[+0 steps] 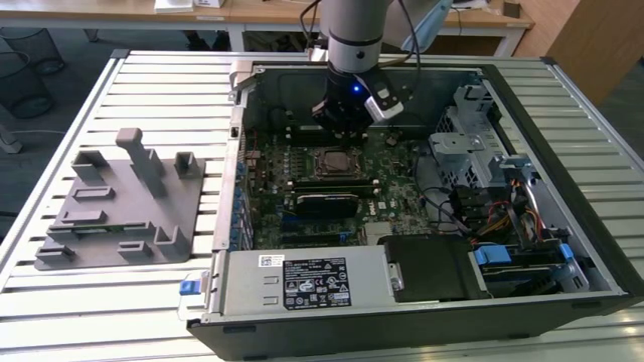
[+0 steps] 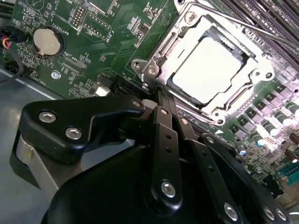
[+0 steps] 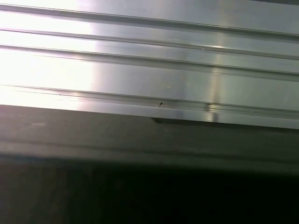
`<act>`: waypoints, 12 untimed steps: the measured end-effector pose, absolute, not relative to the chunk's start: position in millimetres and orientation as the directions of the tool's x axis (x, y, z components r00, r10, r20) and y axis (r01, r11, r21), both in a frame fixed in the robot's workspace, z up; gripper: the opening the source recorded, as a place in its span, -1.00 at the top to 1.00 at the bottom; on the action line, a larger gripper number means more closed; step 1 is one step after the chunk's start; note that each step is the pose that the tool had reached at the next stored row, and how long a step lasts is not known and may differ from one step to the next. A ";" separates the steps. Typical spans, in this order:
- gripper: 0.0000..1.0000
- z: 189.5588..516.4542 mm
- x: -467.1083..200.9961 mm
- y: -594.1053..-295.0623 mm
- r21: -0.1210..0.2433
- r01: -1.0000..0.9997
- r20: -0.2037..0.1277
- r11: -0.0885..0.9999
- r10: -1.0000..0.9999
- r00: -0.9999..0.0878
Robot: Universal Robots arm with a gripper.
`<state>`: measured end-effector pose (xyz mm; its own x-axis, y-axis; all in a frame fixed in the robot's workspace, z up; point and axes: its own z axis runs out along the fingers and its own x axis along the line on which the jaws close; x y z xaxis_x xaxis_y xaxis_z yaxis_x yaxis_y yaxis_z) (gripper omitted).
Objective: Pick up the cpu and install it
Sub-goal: 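Install the first cpu locking lever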
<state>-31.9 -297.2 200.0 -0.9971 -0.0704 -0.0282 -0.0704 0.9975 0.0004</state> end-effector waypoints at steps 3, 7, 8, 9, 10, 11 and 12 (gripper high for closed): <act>0.79 199.7 -31.9 -297.5 -0.007 -0.071 -0.027 0.997 -0.071 -0.997; 0.79 199.6 -31.8 -297.6 -0.017 -0.071 -0.025 0.997 -0.071 -0.997; 0.79 199.7 -31.9 -297.6 -0.018 -0.071 -0.025 0.997 -0.071 -0.997; 0.79 199.7 -31.9 -297.6 -0.018 -0.070 -0.024 0.997 -0.071 -0.997; 0.79 199.8 -31.9 -297.6 -0.018 -0.070 -0.024 0.997 -0.071 -0.997; 0.79 200.0 -31.9 -297.5 -0.018 -0.070 -0.023 0.997 -0.071 -0.997; 0.79 200.1 -31.9 -297.5 -0.018 -0.070 -0.023 0.997 -0.071 -0.997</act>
<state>-31.9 -297.5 200.1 -0.9972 -0.0709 -0.0233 -0.0705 0.9974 -0.0176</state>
